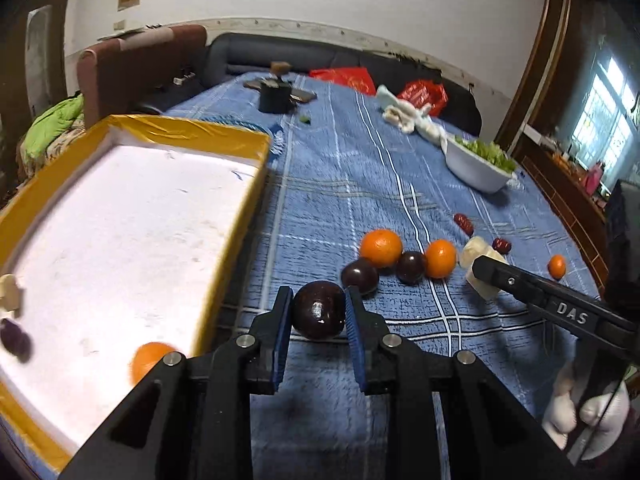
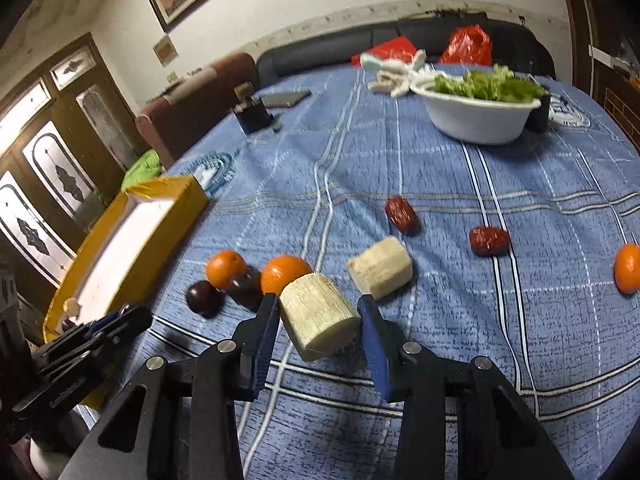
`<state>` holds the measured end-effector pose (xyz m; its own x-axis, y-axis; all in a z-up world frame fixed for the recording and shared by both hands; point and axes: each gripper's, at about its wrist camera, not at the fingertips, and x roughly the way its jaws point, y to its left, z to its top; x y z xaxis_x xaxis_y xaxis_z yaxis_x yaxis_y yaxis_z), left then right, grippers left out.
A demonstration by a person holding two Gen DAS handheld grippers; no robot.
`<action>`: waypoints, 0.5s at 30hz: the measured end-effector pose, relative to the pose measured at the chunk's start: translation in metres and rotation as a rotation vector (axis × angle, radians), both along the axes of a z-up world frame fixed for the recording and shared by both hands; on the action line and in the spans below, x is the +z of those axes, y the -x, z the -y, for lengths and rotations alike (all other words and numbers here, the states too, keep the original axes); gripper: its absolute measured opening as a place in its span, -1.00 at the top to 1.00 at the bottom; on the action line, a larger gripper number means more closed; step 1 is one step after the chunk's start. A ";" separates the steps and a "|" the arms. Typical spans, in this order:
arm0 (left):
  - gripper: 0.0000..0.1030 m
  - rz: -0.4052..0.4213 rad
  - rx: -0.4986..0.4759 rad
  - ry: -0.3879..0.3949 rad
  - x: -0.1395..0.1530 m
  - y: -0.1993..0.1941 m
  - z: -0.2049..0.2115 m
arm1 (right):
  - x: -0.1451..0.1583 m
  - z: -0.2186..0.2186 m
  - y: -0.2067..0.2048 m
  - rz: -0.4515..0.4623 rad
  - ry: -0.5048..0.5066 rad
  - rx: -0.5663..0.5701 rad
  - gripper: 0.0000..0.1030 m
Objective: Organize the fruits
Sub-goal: 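Carry plum and white cylinder into the white tray and open both tools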
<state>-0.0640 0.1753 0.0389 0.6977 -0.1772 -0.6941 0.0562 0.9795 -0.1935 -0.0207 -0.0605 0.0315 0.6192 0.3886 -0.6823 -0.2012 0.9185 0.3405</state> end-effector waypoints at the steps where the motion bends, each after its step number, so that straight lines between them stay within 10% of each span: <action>1: 0.51 0.010 0.017 -0.001 0.006 0.005 -0.007 | 0.001 0.000 0.001 0.010 -0.007 0.004 0.14; 15: 0.50 -0.019 0.337 -0.012 0.011 0.052 -0.143 | 0.043 -0.091 0.036 0.082 -0.025 0.217 0.12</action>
<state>-0.1158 0.3179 0.0496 0.7026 0.0695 -0.7082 -0.2751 0.9444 -0.1802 -0.0564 0.0301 0.0742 0.5720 0.5351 -0.6217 -0.4212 0.8420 0.3371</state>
